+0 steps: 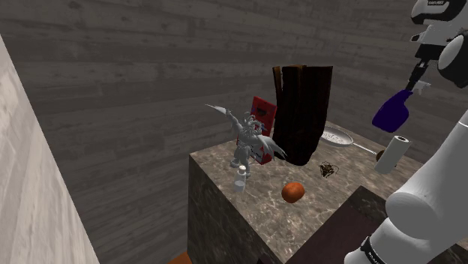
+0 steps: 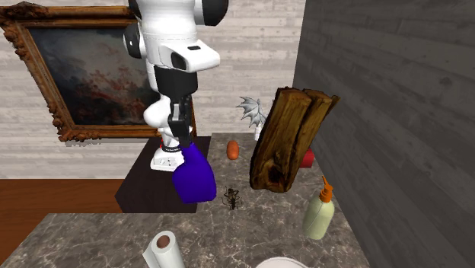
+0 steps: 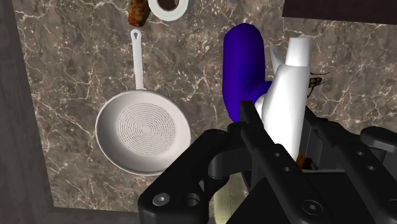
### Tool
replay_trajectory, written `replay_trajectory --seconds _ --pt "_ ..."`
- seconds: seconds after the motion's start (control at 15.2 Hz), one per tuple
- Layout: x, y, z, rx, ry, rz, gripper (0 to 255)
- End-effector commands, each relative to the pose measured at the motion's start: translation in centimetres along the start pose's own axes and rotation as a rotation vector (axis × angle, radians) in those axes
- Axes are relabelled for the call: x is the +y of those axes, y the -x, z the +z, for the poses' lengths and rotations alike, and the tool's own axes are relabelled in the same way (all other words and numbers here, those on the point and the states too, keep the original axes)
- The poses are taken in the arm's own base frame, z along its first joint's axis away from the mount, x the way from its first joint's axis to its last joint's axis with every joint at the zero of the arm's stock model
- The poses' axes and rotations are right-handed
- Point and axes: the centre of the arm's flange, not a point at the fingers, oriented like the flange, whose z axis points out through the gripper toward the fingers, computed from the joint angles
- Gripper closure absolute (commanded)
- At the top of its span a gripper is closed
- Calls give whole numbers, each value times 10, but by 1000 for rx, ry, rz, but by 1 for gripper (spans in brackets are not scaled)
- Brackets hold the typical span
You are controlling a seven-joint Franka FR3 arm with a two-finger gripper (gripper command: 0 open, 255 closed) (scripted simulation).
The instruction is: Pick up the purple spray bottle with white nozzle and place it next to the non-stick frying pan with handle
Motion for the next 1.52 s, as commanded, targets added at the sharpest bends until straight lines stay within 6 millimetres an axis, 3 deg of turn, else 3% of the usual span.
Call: replay_trajectory --seconds 0.0,1.45 --pt "0 -1 11 0 1 0 255" --pt "0 -4 127 0 1 0 255"
